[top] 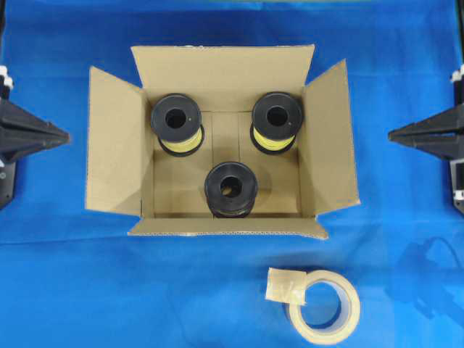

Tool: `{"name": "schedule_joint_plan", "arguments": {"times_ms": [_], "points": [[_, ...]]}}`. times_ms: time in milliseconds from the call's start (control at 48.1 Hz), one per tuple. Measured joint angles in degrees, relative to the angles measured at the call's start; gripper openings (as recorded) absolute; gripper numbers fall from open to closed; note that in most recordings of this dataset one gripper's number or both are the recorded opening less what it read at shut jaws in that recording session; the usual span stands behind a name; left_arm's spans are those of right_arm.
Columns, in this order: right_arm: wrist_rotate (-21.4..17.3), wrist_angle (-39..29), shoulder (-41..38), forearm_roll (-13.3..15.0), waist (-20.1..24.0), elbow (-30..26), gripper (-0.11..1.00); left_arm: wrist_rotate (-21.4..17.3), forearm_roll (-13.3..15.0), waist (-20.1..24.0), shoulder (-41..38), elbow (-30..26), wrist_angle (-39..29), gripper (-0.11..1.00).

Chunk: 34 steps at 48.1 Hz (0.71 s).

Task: Close the cardboard box.
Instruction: 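Move both grippers inward toward the left and right box side flaps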

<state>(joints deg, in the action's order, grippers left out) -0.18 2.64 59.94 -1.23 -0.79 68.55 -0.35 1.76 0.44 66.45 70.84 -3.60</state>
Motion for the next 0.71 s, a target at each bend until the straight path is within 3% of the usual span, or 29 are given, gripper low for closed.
{"name": "schedule_joint_plan", "arguments": {"times_ms": [208,416,707], "points": [[-0.1,3.3,-3.2,-1.7,-0.1,5.0,0.00,0.8,0.1,0.2,-1.0,4.5,-0.7,0.00],[-0.2,13.1,-11.6,-5.1,-0.1,9.6,0.00,2.9,0.4,0.2,-3.8,8.7,3.9,0.00],[-0.2,20.3,-20.0,-6.2,-0.1,10.4,0.00,5.2,0.4,0.2,-8.8,10.0,8.3,0.00]]}}
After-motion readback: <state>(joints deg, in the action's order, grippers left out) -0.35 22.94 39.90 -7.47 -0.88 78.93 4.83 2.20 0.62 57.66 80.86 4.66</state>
